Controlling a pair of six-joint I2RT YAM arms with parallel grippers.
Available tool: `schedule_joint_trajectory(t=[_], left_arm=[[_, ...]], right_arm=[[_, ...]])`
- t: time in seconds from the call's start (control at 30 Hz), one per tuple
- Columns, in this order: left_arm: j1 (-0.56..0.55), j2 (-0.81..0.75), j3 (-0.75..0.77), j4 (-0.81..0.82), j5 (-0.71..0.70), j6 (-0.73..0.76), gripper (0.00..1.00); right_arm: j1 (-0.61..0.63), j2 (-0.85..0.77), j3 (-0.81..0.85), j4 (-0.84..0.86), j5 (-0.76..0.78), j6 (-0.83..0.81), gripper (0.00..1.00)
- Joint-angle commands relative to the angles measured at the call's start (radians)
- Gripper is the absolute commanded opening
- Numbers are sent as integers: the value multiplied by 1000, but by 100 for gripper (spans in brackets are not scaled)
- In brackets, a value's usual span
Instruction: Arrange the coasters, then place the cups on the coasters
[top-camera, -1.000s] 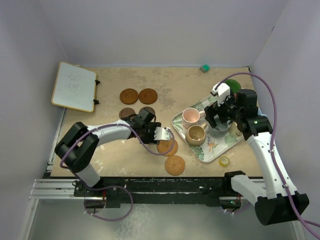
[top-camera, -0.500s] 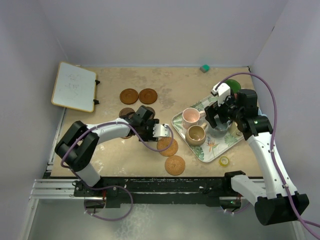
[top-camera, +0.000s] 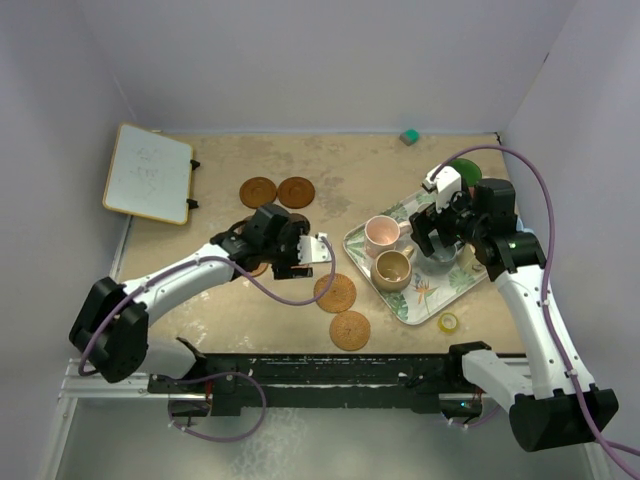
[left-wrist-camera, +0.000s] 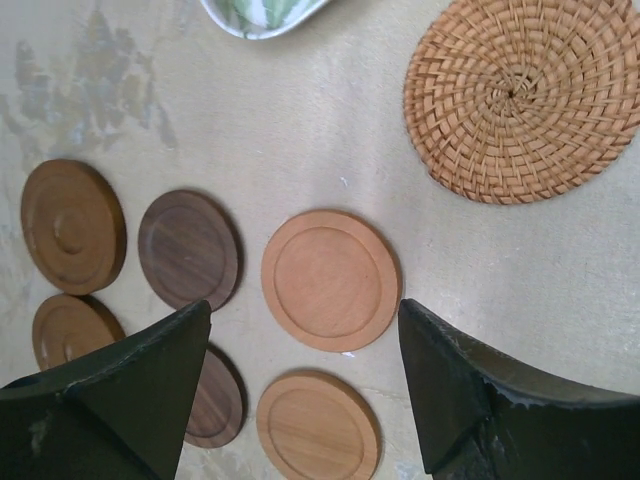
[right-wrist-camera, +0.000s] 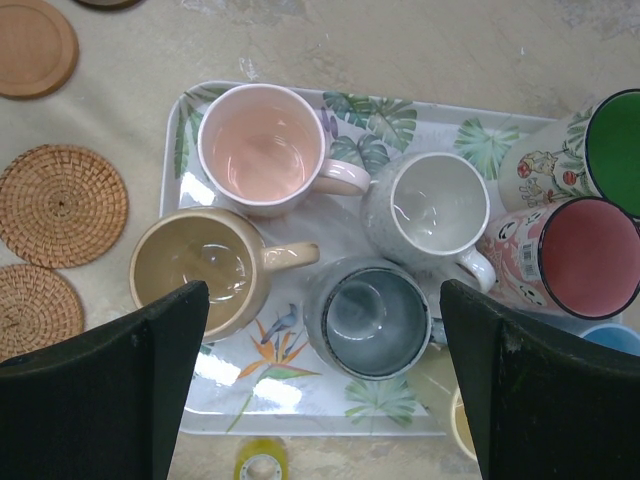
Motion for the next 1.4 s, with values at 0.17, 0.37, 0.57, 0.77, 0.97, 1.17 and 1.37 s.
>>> schedule_joint_trajectory(t=[0.17, 0.37, 0.57, 0.77, 0.97, 1.17, 1.37], left_arm=[[46, -135, -40, 57, -9, -97, 78], [100, -199, -61, 39, 0, -117, 83], [138, -252, -67, 15, -11, -107, 92], [139, -231, -4, -59, -23, -133, 99], [139, -230, 35, -81, -32, -177, 97], [139, -231, 51, -87, -20, -207, 97], [137, -221, 53, -110, 115, -222, 97]], right_arm=[[-4, -10, 9, 14, -13, -11, 100], [-4, -10, 9, 14, -14, -11, 100], [-7, -20, 9, 16, -9, -11, 100], [-8, -27, 9, 14, -9, -13, 100], [-8, -36, 9, 14, -18, -14, 100], [-9, -42, 9, 12, -20, -14, 100], [-8, -43, 8, 14, -12, -16, 100]])
